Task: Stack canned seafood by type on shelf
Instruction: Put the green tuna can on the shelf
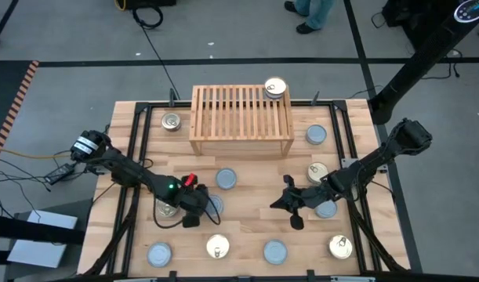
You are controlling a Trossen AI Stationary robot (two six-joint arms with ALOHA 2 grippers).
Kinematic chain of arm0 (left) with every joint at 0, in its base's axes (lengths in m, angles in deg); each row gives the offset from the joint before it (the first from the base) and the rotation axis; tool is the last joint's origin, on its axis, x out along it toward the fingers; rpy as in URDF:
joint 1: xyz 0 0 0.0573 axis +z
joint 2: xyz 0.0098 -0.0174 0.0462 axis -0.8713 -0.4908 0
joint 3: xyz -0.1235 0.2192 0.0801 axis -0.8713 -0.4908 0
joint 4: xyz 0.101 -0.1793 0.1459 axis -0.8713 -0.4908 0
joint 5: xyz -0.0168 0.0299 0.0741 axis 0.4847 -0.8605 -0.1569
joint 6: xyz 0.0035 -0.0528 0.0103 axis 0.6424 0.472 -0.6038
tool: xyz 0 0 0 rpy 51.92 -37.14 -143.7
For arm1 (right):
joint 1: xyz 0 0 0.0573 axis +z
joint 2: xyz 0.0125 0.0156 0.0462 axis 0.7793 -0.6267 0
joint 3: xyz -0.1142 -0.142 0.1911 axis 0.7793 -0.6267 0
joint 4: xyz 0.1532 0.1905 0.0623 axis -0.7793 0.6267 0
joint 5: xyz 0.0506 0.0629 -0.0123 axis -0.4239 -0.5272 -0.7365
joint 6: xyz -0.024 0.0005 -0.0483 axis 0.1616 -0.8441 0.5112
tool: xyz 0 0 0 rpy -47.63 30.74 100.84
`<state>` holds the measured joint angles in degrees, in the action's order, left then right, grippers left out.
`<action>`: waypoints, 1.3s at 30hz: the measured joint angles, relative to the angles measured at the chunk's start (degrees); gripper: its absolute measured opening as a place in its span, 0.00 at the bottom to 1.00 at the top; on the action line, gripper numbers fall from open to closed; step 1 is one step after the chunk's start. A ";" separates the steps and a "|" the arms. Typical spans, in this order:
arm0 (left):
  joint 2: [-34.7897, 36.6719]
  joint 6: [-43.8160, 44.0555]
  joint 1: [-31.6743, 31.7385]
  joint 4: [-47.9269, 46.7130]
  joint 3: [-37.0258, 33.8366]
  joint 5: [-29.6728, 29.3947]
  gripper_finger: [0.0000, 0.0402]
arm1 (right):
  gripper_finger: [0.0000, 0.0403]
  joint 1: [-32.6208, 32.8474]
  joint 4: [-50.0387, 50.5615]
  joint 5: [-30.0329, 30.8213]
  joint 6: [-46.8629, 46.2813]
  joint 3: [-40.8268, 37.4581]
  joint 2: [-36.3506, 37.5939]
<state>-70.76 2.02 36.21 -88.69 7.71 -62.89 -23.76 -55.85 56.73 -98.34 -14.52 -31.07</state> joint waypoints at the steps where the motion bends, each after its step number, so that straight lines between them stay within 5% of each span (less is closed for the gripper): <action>1: 0.01 -0.02 0.04 1.35 -0.34 0.01 0.00 | 0.01 0.19 1.48 0.07 -0.09 1.20 -0.48; 19: -6.37 -7.30 1.53 23.18 -1.17 -1.50 0.00 | 0.02 -0.60 19.64 -0.79 4.62 25.08 -22.11; 30: -11.03 -10.75 4.02 38.06 -1.11 -2.19 0.00 | 0.02 -2.18 22.32 -4.19 5.80 26.59 -26.51; 35: -9.87 -13.00 4.78 40.52 -1.11 -9.01 0.00 | 0.02 -1.63 21.95 -6.58 5.90 26.66 -26.05; 39: -10.21 -15.31 6.14 44.01 -1.10 -9.06 0.00 | 0.02 -1.53 19.76 -10.12 6.31 26.66 -27.39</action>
<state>-80.97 -13.29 42.34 -44.69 6.61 -71.95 -25.29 -36.10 46.61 -92.03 12.13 -58.46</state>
